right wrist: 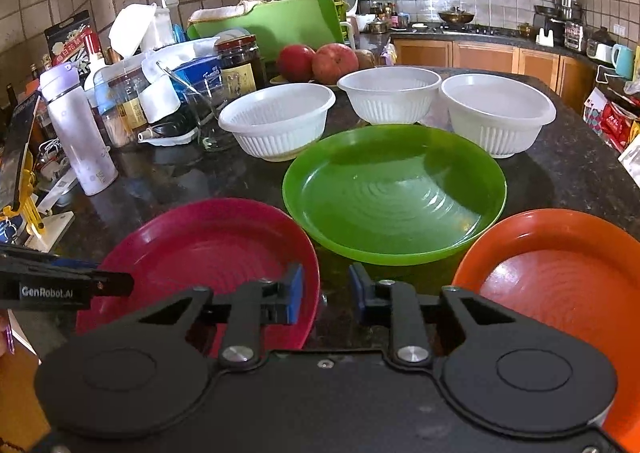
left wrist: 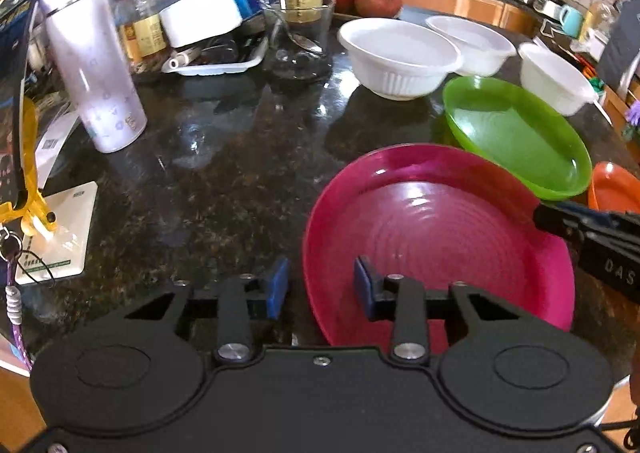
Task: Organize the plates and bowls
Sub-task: 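Close the left tool on the magenta plate rim and lift it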
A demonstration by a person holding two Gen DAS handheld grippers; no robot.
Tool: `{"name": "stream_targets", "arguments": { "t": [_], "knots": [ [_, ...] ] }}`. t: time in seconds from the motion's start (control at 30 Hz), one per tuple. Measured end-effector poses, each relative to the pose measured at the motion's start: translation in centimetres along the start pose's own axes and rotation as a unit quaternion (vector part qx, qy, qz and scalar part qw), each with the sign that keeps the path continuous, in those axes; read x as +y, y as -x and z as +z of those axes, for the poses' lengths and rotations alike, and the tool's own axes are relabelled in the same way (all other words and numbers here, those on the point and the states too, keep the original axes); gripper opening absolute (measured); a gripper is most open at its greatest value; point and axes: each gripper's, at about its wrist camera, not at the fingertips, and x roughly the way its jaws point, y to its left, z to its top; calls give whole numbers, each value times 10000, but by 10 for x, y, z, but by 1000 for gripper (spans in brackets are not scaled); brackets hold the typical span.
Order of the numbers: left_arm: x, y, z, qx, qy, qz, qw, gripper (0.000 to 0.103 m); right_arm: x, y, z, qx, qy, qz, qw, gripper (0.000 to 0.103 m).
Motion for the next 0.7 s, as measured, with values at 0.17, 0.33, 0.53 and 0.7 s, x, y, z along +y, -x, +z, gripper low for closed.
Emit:
{"name": "stream_targets", "arguments": {
  "t": [0.17, 0.33, 0.53, 0.7],
  "knots": [
    [3, 0, 2, 46, 122, 0, 9999, 39, 0, -4, -2, 92, 3, 57, 9999, 18],
    [6, 0, 2, 74, 176, 69, 9998, 31, 1, -5, -5, 153, -20, 83, 9998, 16],
    [6, 3, -2, 71, 112, -12, 9999, 27, 5, -4, -6, 148, -30, 39, 9999, 11],
    [3, 5, -5, 36, 5, -97, 9999, 21, 6, -2, -7, 142, -69, -25, 9999, 11]
  ]
}}
